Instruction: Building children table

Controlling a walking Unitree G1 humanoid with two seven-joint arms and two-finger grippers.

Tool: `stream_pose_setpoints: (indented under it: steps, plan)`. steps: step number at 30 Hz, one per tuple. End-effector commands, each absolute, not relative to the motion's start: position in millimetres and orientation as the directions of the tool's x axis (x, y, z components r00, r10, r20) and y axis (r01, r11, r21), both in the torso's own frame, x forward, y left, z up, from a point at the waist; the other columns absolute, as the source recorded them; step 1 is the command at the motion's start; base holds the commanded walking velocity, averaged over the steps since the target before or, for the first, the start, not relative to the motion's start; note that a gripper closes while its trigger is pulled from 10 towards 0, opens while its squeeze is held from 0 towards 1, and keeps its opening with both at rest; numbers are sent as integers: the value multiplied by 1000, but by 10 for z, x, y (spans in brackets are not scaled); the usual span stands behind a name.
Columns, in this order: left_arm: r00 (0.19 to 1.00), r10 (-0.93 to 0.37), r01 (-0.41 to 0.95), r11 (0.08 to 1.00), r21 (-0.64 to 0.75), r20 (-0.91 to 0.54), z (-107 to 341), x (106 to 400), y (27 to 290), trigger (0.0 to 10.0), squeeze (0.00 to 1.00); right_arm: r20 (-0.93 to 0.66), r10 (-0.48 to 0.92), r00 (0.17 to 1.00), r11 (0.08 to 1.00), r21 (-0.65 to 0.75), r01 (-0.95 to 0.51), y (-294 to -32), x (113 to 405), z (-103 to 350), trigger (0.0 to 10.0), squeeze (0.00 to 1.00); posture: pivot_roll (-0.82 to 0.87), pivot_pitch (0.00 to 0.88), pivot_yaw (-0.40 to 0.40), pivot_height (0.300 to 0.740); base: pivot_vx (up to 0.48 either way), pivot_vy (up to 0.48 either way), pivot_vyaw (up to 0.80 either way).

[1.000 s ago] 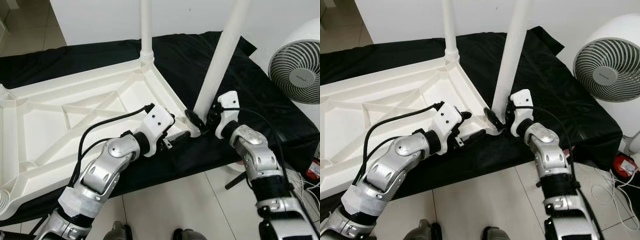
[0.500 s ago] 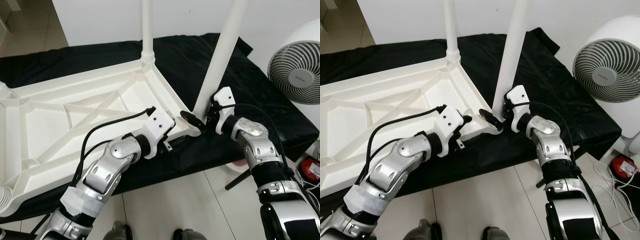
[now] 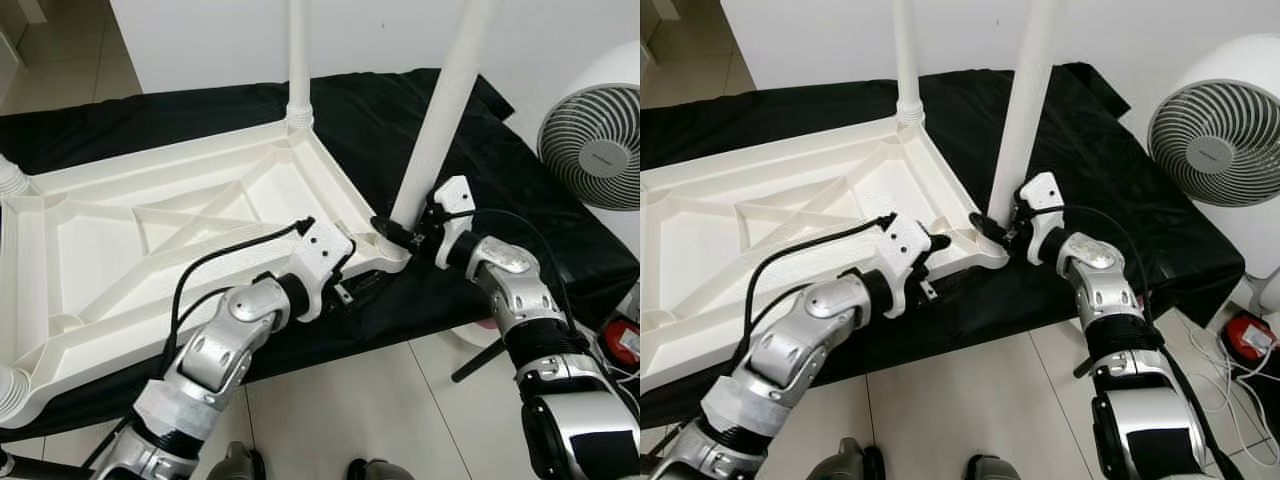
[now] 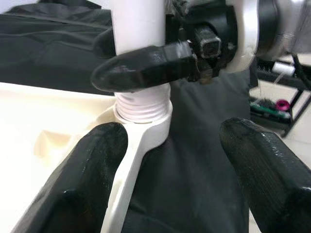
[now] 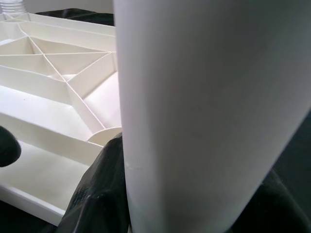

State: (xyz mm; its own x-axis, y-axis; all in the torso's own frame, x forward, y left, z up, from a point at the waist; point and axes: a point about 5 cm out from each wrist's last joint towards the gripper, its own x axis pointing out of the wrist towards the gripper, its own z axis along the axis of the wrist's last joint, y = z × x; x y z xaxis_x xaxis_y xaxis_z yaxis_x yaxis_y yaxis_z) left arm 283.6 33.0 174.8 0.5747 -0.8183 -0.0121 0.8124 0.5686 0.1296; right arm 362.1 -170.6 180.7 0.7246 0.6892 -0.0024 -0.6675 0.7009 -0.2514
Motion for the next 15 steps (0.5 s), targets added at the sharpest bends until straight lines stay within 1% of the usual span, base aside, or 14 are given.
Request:
stream_pose_setpoints:
  steps: [1, 2, 5, 6, 8, 10, 12, 13, 14, 15]
  plan:
    - [633, -774, 768, 630, 115, 14, 1747, 2887, 378, 10000, 0, 14, 639, 769, 748, -246, -617, -1771, 3645, 1807, 0, 0, -68, 92, 10, 740, 0, 0, 0]
    - [633, -774, 768, 630, 115, 14, 1747, 2887, 378, 10000, 0, 14, 639, 769, 748, -246, -617, -1771, 3645, 1807, 0, 0, -68, 92, 10, 740, 0, 0, 0]
    - [653, -756, 751, 654, 98, 43, 1753, 2889, 373, 10000, 0, 58, 532, 845, 833, -215, -510, -1823, 3681, 1801, 0, 0, -64, 100, 10, 740, 0, 0, 0]
    - [653, -756, 751, 654, 98, 43, 1753, 2889, 373, 10000, 0, 58, 532, 845, 833, -215, -510, -1823, 3681, 1801, 0, 0, -64, 100, 10, 740, 0, 0, 0]
    - [628, -777, 772, 629, 93, 38, 1737, 2825, 350, 10000, 0, 95, 479, 873, 872, -168, -460, -1774, 3655, 1782, 0, 0, -60, 105, 7, 740, 0, 0, 0]
    - [628, -777, 772, 629, 93, 38, 1737, 2825, 350, 10000, 0, 95, 479, 873, 872, -168, -460, -1774, 3655, 1782, 0, 0, -60, 105, 7, 740, 0, 0, 0]
    - [603, -797, 792, 602, 103, 30, 1718, 2766, 340, 10000, 0, 128, 436, 891, 898, -126, -421, -1659, 3595, 1739, 0, 0, -61, 110, 11, 740, 0, 0, 0]
    - [595, -804, 797, 594, 111, 27, 1714, 2749, 339, 10000, 0, 138, 391, 910, 920, -94, -381, -1588, 3557, 1710, 0, 0, -60, 112, 6, 740, 0, 0, 0]
    - [595, -804, 797, 594, 111, 27, 1714, 2749, 339, 10000, 0, 138, 391, 910, 920, -94, -381, -1588, 3557, 1710, 0, 0, -60, 112, 6, 740, 0, 0, 0]
    - [591, -806, 799, 590, 119, 29, 1713, 2745, 337, 10000, 0, 141, 359, 923, 933, -70, -353, -1540, 3528, 1691, 0, 0, -60, 112, 6, 740, 0, 0, 0]
